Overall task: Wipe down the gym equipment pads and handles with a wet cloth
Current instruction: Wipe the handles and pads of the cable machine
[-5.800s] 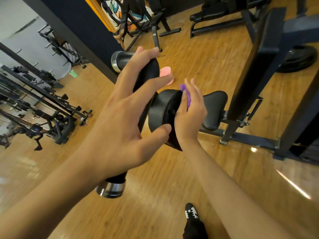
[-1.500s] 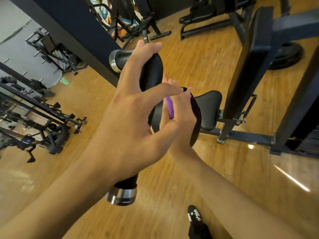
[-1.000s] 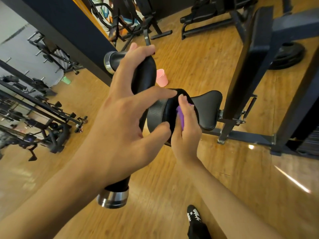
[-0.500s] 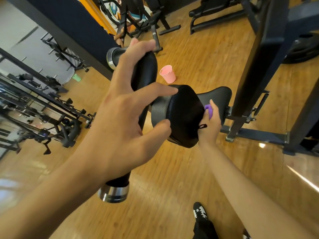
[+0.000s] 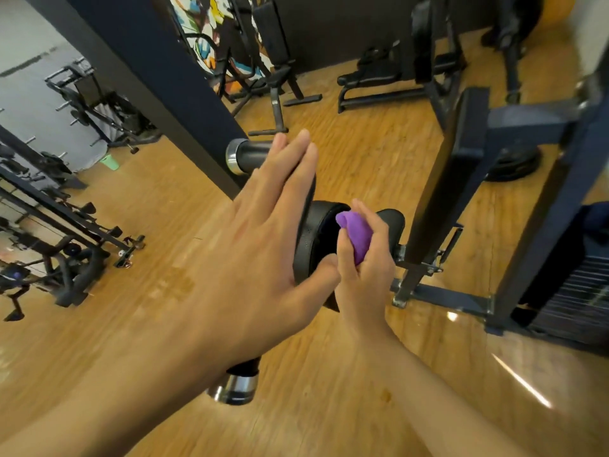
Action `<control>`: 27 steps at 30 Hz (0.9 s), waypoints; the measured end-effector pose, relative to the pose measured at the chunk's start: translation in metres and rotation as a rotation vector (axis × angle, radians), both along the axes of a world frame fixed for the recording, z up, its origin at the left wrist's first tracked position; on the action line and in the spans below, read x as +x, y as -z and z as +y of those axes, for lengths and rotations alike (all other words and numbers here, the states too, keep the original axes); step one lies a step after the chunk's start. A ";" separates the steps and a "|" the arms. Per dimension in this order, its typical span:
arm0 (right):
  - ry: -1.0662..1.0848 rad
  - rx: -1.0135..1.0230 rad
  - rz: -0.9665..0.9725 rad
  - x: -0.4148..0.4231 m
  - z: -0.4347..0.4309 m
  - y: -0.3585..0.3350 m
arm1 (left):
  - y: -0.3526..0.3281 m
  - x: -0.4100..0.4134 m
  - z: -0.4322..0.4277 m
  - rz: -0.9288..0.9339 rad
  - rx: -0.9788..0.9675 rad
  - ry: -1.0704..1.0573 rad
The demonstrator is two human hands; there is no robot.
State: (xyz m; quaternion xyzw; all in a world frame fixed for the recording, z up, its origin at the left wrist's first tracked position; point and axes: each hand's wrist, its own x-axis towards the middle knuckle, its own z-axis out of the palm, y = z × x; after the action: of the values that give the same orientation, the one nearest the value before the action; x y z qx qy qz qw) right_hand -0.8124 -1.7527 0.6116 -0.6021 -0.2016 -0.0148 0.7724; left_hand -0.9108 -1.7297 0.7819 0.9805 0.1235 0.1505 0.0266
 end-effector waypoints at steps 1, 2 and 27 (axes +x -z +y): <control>-0.023 -0.029 -0.005 0.003 -0.002 -0.002 | 0.000 -0.001 -0.001 0.005 0.031 -0.002; -0.049 -0.045 -0.004 0.007 -0.004 -0.002 | -0.001 -0.003 -0.001 0.011 0.049 -0.009; -1.008 0.122 -0.678 0.057 0.059 0.020 | -0.041 -0.016 0.003 0.236 -0.148 -0.405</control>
State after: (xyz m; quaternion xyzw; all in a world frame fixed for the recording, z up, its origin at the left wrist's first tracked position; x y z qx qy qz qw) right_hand -0.7556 -1.6935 0.5919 -0.3493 -0.6950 0.1502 0.6102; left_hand -0.9264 -1.7264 0.8233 0.9419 0.3305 0.0279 0.0531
